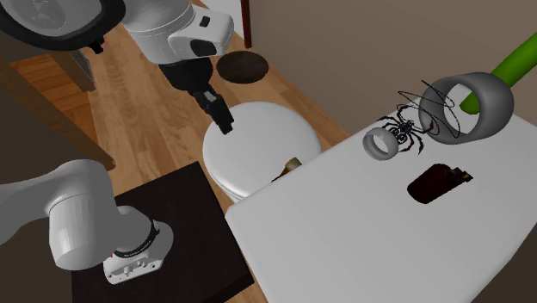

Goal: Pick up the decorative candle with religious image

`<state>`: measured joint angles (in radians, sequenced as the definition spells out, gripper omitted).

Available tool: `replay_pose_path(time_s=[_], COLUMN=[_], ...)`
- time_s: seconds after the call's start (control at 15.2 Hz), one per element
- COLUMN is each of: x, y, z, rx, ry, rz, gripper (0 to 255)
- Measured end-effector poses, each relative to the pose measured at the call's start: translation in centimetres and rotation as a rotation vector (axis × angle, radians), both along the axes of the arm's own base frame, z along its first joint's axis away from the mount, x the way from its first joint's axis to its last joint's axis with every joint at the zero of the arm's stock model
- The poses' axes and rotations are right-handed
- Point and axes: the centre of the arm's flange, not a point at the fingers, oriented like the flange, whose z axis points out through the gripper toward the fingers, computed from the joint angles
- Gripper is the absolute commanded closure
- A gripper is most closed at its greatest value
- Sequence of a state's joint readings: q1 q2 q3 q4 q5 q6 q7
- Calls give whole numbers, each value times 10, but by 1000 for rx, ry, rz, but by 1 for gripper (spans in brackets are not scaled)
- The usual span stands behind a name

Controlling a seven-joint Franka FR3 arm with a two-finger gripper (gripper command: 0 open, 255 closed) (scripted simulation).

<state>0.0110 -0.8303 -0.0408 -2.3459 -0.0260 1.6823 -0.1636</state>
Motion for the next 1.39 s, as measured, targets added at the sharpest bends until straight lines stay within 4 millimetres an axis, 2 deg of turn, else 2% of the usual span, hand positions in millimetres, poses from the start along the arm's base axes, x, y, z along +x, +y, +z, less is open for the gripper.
replay_pose_path(time_s=[0.13,0.53,0.99,1.39], x=[6,76,159,219], y=[-2,-23,-51,-72], z=[-3,-45,-112,-178], rx=[2,19,40,58], ry=[9,121,263,386], rz=[1,13,27,39], gripper=[0,0,0,0])
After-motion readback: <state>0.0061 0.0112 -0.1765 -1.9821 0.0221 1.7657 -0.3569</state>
